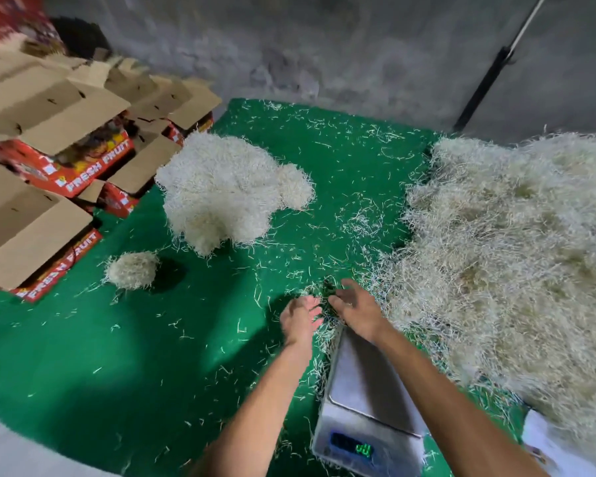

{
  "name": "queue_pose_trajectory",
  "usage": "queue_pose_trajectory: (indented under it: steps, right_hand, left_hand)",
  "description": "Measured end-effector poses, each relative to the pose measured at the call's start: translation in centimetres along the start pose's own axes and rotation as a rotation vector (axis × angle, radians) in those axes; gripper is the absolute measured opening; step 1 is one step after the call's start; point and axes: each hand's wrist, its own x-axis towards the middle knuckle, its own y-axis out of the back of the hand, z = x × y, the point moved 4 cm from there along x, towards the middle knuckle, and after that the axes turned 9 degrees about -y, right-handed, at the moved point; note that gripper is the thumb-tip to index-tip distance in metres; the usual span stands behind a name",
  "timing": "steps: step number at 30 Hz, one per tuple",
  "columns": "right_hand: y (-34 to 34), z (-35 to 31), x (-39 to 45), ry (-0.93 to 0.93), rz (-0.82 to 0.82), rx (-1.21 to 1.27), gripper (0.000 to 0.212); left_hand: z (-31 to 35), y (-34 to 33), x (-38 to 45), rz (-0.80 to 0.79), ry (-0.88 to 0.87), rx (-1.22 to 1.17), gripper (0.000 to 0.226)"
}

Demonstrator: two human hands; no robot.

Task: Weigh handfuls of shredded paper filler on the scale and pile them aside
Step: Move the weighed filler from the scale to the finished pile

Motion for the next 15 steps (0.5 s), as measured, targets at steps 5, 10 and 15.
queue_pose_trajectory:
  steps: [5, 10, 15]
  right_hand:
    - [7.6, 10.8, -2.2, -0.025, 0.356, -0.079, 0.041]
    - [12.3, 15.0, -1.6, -0.055, 0.469, -0.416, 0.068]
    - [13.1, 14.2, 2.5, -0.055, 0.412, -0.164, 0.088]
  left_hand:
    - [-2.3, -8.1, -1.8, -0.268, -0.180, 0.250, 0.017]
    - [-4.0, -14.7, -1.3, -0.481, -0.281, 0.538, 0.034]
    - [-6.5, -19.9, 0.2, -0.541, -0.043, 0.611, 0.051]
